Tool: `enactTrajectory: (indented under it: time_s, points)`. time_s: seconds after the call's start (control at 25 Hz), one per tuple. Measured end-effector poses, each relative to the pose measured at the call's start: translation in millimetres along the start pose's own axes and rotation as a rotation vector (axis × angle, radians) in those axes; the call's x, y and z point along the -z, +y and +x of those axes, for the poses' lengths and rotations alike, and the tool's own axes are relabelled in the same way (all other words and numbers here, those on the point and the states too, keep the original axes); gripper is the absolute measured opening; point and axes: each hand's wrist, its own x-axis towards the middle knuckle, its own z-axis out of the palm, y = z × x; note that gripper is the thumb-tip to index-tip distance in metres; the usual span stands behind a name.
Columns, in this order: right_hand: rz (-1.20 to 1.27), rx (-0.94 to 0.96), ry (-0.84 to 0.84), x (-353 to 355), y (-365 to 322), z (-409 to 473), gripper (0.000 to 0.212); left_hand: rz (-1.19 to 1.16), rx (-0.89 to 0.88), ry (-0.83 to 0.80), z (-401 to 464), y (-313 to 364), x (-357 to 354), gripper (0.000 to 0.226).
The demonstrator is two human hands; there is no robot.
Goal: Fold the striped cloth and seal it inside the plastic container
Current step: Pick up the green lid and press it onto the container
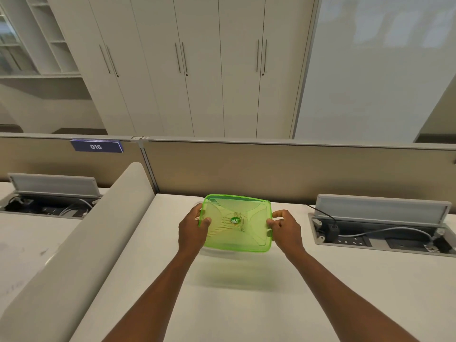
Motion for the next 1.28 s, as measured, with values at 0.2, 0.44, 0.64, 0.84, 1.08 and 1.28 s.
enactTrajectory:
  time_s: [0.2,0.44,0.64,0.84,1.08,1.28]
  points:
    - [-0.110,-0.018,-0.011,-49,-7,17,0.019,0.128,0.034,-0.016,28,-31,7,0.060]
    - [-0.377,-0.014,-0.063,-94,-1,32,0.044,0.292,0.140,-0.084,58,-60,-1,0.069]
    - [-0.483,-0.045,-0.073,-115,5,39,0.041,0.270,0.141,-0.108,72,-75,-13,0.070]
    - [-0.538,-0.018,-0.088,-122,13,40,0.047,0.354,0.103,-0.124,75,-81,-20,0.064]
    - [-0.633,0.020,-0.091,-126,18,39,0.052,0.528,0.062,-0.158,76,-86,-25,0.061]
    - [-0.701,0.035,-0.104,-132,23,33,0.054,0.660,0.026,-0.141,74,-87,-28,0.060]
